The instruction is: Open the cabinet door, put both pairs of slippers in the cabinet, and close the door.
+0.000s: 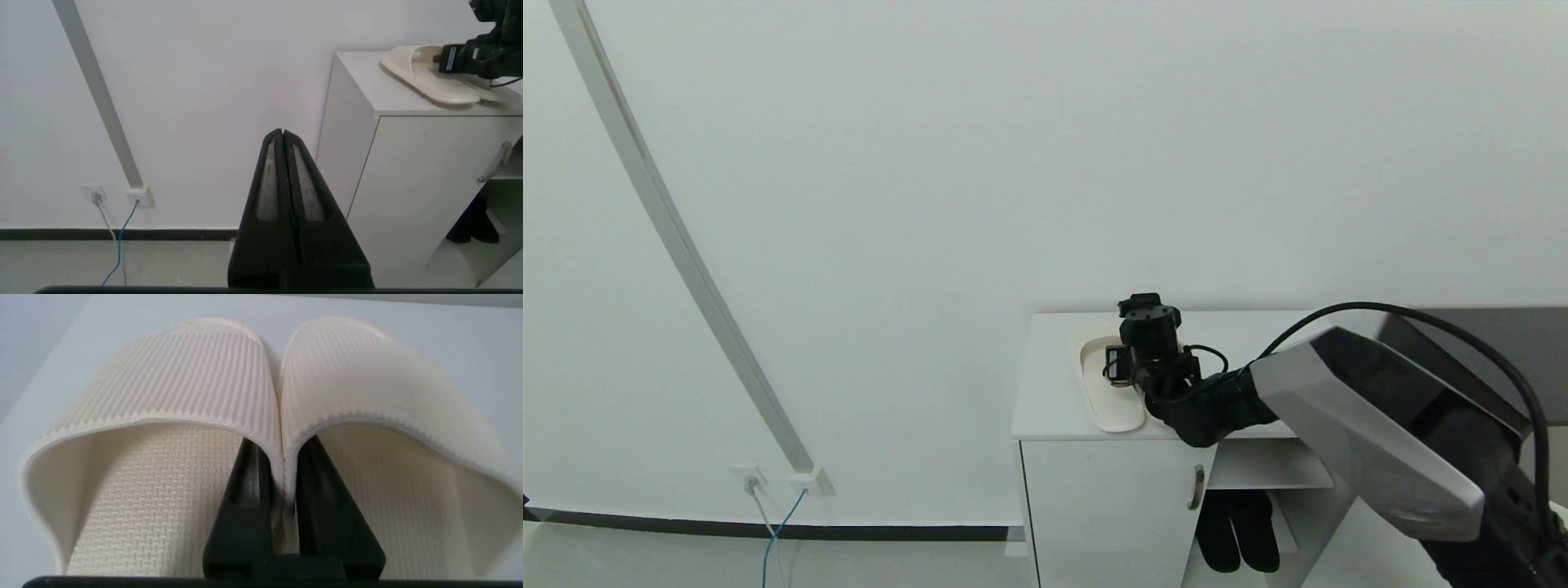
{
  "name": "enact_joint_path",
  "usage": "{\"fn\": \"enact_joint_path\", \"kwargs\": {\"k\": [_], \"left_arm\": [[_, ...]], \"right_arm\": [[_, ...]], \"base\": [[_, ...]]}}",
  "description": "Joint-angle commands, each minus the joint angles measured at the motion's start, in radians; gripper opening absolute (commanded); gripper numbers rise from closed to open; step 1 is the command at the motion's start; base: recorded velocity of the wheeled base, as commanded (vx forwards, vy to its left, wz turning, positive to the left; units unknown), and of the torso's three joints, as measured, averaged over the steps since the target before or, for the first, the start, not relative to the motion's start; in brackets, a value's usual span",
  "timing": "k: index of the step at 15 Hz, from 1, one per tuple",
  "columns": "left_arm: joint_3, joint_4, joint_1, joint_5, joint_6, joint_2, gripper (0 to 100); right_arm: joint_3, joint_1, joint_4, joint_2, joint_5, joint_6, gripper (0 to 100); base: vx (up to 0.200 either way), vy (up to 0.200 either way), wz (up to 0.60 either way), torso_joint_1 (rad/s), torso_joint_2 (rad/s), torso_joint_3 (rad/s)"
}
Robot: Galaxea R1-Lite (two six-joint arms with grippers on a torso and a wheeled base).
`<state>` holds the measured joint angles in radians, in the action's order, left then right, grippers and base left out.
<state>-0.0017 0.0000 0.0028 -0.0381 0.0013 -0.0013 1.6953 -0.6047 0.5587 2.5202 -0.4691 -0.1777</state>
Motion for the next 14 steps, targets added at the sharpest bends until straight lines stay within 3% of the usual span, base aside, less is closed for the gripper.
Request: {"fn": "enact_joint_path", "kwargs": {"k": [1,4,8,12,14], "left_arm": [[0.0,0.0,0.0,0.0,0.0,0.001,0],[0.0,0.0,0.0,0.0,0.0,0.001,0],[0.0,0.0,0.0,0.001,0.003,0.001,0],[0.0,0.0,0.0,0.007,0.005,0.001,0],[0.0,0.0,0.0,0.007,0.005,0.001,0]], "right_arm": [[-0.204,-0.02,0.044,-0.221,0.044,0.0,0],[-0.487,-0.06,0.086,-0.462,0.153,0.015,0],[-0.861,-0.102,0.237,-0.719,0.348,0.086,0],[-1.05,-0.092,0.28,-0.827,0.58,0.17,0],[-1.119,-0.079,0.375,-0.822,0.667,0.244,0]], "base": [[0.0,0.0,0.0,0.0,0.0,0.0],[0.0,0.0,0.0,0.0,0.0,0.0],[0.0,0.0,0.0,0.0,0.0,0.0],[0.0,0.0,0.0,0.0,0.0,0.0],[0.0,0.0,0.0,0.0,0.0,0.0]]}}
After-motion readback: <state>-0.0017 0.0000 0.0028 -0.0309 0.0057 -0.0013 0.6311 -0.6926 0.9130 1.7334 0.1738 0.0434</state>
